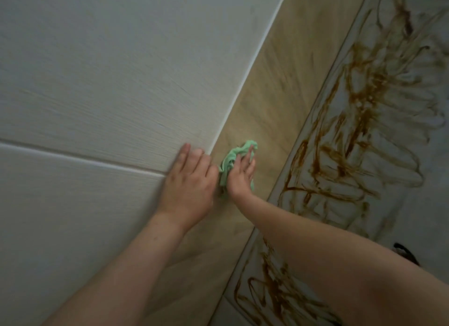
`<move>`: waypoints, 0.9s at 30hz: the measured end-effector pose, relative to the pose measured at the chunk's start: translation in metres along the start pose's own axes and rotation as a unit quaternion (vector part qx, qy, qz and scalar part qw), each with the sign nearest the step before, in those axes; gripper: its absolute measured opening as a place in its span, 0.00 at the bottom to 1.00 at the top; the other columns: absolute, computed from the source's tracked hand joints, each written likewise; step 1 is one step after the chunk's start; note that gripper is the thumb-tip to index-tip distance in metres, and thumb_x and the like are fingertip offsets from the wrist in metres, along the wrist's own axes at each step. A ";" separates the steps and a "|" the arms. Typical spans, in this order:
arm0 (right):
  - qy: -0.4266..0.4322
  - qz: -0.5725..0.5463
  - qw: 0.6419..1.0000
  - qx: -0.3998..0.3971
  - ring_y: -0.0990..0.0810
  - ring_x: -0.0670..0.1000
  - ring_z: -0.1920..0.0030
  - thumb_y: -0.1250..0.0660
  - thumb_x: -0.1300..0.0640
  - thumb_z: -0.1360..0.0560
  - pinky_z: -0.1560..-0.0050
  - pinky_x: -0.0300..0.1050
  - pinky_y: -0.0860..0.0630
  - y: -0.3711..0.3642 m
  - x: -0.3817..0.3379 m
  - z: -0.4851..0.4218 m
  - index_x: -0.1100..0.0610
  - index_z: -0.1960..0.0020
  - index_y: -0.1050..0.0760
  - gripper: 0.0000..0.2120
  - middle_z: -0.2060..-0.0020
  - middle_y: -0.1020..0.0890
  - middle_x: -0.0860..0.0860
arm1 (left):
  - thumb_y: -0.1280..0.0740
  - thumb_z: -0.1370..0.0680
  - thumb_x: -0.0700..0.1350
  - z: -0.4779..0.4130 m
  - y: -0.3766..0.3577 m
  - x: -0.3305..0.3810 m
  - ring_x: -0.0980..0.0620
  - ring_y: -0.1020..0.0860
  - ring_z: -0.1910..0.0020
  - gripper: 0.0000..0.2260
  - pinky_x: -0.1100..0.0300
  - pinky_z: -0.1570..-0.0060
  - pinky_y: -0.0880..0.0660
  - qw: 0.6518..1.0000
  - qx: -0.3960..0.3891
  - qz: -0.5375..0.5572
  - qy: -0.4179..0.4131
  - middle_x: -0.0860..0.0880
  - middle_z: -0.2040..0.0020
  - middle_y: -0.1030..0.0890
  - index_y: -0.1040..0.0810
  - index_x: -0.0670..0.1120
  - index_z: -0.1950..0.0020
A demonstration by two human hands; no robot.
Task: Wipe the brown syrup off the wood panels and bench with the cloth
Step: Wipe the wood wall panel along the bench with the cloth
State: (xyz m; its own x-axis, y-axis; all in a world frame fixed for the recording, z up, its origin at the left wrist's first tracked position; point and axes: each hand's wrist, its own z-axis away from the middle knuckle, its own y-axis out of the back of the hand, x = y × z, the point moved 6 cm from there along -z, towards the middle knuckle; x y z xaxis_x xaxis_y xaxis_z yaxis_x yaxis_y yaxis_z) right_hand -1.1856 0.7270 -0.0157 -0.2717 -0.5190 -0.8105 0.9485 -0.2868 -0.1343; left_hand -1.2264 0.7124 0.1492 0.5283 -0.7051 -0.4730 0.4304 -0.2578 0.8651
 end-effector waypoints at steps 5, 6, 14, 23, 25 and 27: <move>-0.107 -0.058 0.992 0.026 0.61 0.60 0.17 0.59 0.54 0.11 0.19 0.65 0.58 0.050 -0.004 -0.076 0.48 0.16 0.62 0.26 0.17 0.64 0.50 | 0.38 0.25 0.40 -0.037 -0.009 -0.004 0.34 0.29 0.29 0.14 0.40 0.20 0.45 0.999 0.003 -0.034 0.000 0.35 0.35 0.23 0.22 0.38 0.42; -0.033 -0.024 0.998 0.045 0.62 0.59 0.17 0.57 0.55 0.11 0.19 0.65 0.60 0.062 -0.036 -0.088 0.48 0.16 0.61 0.26 0.17 0.65 0.49 | 0.36 0.25 0.41 -0.045 -0.010 -0.001 0.33 0.31 0.27 0.17 0.41 0.20 0.46 0.999 0.003 -0.042 -0.001 0.34 0.32 0.25 0.23 0.37 0.38; 0.037 0.076 0.989 0.120 0.64 0.56 0.17 0.58 0.58 0.12 0.20 0.57 0.63 0.086 0.013 -0.174 0.52 0.15 0.59 0.27 0.17 0.63 0.47 | 0.49 0.19 0.55 -0.107 -0.046 0.013 0.31 0.60 0.19 0.35 0.39 0.20 0.62 0.989 -0.044 -0.142 -0.008 0.29 0.19 0.59 0.53 0.40 0.16; -0.364 -0.223 0.903 0.049 0.33 0.59 0.23 0.59 0.24 0.30 0.23 0.64 0.40 0.015 0.261 -0.240 0.46 0.17 0.44 0.48 0.19 0.37 0.52 | 0.48 0.21 0.58 -0.111 -0.060 0.015 0.29 0.61 0.19 0.37 0.36 0.20 0.60 0.991 -0.032 -0.131 -0.020 0.27 0.20 0.62 0.51 0.42 0.16; -0.286 -0.215 0.929 0.098 0.36 0.59 0.21 0.60 0.25 0.29 0.21 0.64 0.44 0.045 0.235 -0.273 0.45 0.16 0.45 0.46 0.18 0.38 0.52 | 0.49 0.20 0.58 -0.111 -0.060 0.014 0.29 0.61 0.20 0.37 0.36 0.21 0.60 0.991 -0.024 -0.133 -0.024 0.27 0.21 0.62 0.51 0.42 0.16; -0.168 -0.205 0.948 0.176 0.44 0.57 0.18 0.59 0.34 0.19 0.19 0.62 0.50 0.088 0.134 -0.248 0.47 0.15 0.49 0.35 0.17 0.44 0.51 | 0.49 0.20 0.58 -0.111 -0.061 0.014 0.28 0.61 0.20 0.36 0.36 0.21 0.61 0.992 -0.016 -0.126 -0.027 0.27 0.21 0.62 0.50 0.43 0.16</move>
State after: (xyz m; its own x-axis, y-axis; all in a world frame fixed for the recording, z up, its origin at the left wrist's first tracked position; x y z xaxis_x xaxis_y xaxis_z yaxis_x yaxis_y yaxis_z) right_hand -1.0985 0.8318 -0.2777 -0.6978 -0.5161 -0.4967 0.6554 -0.7398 -0.1522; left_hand -1.1639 0.7919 0.0714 0.3614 -0.6557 -0.6629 0.5666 -0.4102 0.7146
